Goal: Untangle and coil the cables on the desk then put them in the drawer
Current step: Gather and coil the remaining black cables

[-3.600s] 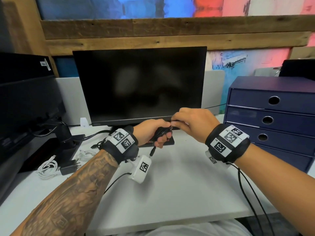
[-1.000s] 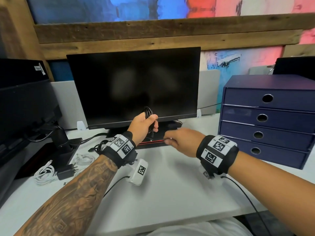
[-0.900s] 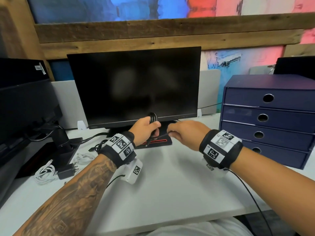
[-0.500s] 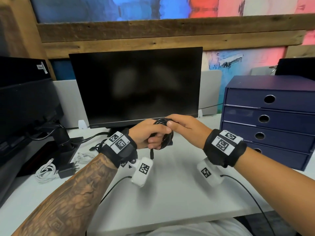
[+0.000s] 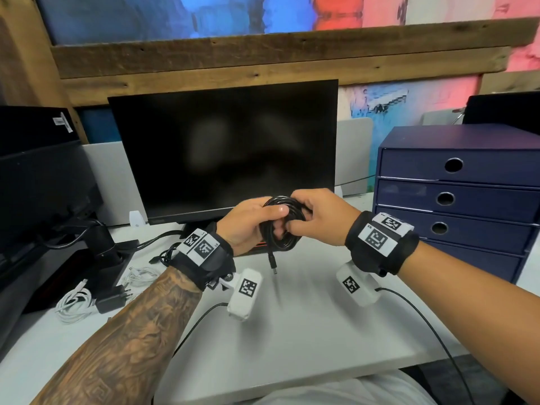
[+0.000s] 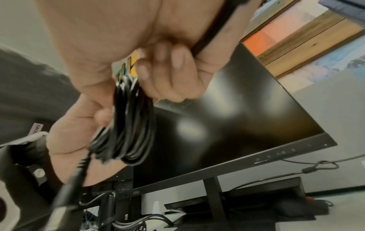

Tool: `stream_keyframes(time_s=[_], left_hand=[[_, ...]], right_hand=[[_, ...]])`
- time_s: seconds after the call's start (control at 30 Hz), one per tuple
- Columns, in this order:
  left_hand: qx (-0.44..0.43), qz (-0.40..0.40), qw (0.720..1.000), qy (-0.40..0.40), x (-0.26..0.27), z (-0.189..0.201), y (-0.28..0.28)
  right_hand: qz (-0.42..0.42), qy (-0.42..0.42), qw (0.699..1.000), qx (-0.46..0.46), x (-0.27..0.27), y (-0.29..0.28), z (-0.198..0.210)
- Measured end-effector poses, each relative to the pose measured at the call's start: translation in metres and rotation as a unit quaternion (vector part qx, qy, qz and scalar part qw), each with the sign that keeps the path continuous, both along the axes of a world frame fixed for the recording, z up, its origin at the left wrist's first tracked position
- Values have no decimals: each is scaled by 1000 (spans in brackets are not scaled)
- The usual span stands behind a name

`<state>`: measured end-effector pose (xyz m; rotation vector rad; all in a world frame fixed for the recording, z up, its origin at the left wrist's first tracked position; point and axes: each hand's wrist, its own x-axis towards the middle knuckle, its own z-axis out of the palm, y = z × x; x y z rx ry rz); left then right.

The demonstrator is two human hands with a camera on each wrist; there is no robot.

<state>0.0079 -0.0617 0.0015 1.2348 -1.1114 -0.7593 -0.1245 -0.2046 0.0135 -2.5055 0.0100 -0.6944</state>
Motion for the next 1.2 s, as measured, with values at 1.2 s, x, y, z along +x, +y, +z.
stream_keyframes(time_s=[1.2], left_hand=[[-49,167,965,-195,-19,4,-4]], right_hand=[[89,26,855,510,16,-8,-18]])
